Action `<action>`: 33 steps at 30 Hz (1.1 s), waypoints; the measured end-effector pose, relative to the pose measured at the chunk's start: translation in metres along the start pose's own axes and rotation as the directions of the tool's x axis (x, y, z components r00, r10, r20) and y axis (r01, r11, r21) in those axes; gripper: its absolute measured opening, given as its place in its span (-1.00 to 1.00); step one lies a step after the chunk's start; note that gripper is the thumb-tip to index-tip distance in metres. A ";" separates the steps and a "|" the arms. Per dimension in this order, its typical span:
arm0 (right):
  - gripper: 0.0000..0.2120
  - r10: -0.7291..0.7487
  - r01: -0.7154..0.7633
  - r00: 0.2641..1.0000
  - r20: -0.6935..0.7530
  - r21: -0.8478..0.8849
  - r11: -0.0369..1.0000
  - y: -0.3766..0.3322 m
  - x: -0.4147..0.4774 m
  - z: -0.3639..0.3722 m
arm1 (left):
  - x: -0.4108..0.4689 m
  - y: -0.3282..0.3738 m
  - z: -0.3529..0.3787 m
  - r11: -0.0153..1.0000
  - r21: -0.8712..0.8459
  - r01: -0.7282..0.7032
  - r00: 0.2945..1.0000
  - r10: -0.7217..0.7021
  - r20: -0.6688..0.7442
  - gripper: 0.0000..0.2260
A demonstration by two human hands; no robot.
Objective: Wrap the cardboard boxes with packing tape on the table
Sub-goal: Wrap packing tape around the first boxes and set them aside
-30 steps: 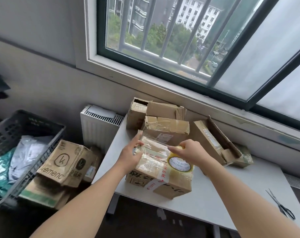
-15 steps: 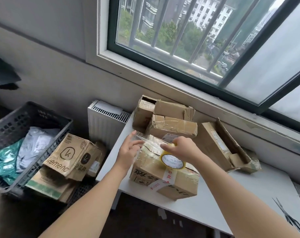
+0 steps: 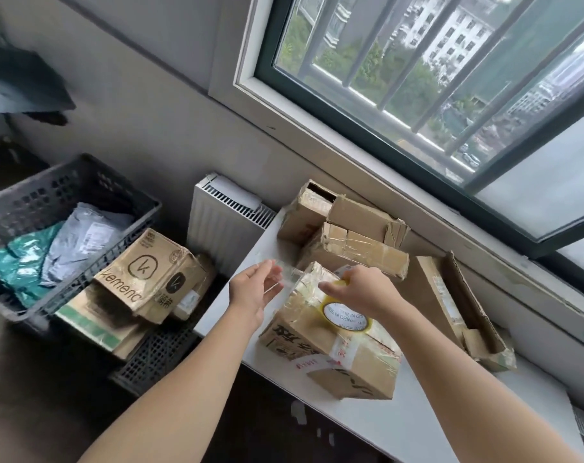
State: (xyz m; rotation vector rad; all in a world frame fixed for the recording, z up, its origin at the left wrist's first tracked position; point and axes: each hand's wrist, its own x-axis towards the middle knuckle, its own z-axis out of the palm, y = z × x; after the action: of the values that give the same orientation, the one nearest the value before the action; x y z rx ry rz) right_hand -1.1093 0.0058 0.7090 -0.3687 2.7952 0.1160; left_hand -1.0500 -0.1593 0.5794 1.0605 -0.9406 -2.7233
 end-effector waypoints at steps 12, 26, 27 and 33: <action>-0.42 -0.021 0.021 1.000 -0.006 -0.071 0.997 -0.006 0.011 0.005 | 0.007 -0.024 -0.014 0.968 0.236 0.089 0.992 -0.064 -0.111 -0.84; -0.39 -0.034 0.032 0.998 -0.053 -0.036 0.999 0.001 0.013 0.007 | 0.012 -0.030 -0.010 0.952 0.286 0.108 0.993 -0.090 -0.075 -0.80; -0.39 -0.034 0.033 0.998 -0.056 -0.020 0.999 0.003 0.013 0.007 | 0.012 -0.030 -0.011 0.950 0.288 0.121 0.992 -0.106 -0.068 -0.79; -0.44 -0.031 0.043 0.997 -0.065 0.190 0.981 0.011 0.007 0.015 | 0.015 -0.037 -0.013 0.947 0.255 0.195 0.980 -0.201 -0.003 -0.75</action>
State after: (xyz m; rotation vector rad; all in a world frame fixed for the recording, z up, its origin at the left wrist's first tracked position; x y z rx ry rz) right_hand -1.1141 0.0169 0.6933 -0.3824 2.8267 -0.1744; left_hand -1.0477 -0.1401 0.5413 1.2291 -1.2817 -2.8348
